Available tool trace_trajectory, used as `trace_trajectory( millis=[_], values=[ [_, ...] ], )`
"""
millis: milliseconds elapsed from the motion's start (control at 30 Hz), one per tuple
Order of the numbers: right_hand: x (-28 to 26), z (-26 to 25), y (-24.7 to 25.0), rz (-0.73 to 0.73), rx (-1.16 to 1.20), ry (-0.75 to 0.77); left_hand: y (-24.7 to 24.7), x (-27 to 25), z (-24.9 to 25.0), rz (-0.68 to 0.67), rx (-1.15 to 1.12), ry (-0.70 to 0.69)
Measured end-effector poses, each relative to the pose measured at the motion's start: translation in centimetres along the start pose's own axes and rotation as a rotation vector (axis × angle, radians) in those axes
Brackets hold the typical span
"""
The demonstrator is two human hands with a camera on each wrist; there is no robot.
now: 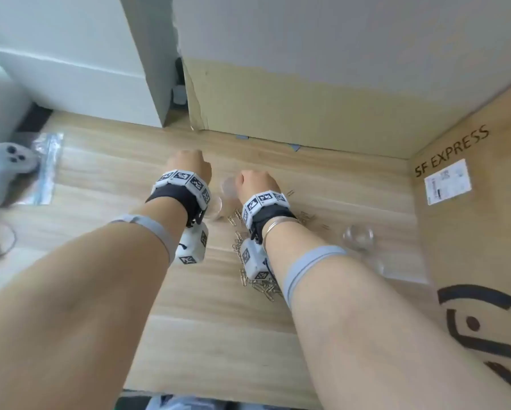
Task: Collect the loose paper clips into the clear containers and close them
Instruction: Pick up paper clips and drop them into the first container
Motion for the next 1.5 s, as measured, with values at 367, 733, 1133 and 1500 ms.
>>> trace_trajectory(
  millis=[367, 733, 1133, 1500],
  values=[
    [1.1, 1.3, -5.0, -0.103, 0.122, -0.118, -5.4, 1.9, -0.4, -0.348, -0.080, 0.039],
    [3.4, 6.3, 2.7, 0.237, 0.237, -0.223, -1.8, 2.6, 9.1, -0.289, -0.334, -0.104],
    [7.8, 11.5, 5.4, 0.222, 0.265, -0.218, -4.7, 5.6, 13.8, -0.266, -0.357, -0.166],
    [6.0, 13.5, 5.0, 0.184, 0.091, -0.249, -6.4, 4.2, 11.7, -0.269, -0.098, -0.190]
  ],
)
Point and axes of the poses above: each hand's wrist, its own x-axis towards the middle knuckle, its own y-axis out of the back of the hand, z = x × y, the point moved 1 cm from there along x, towards the middle knuckle, and after that the axes turned 13 degrees about x, right-handed, at the moved point
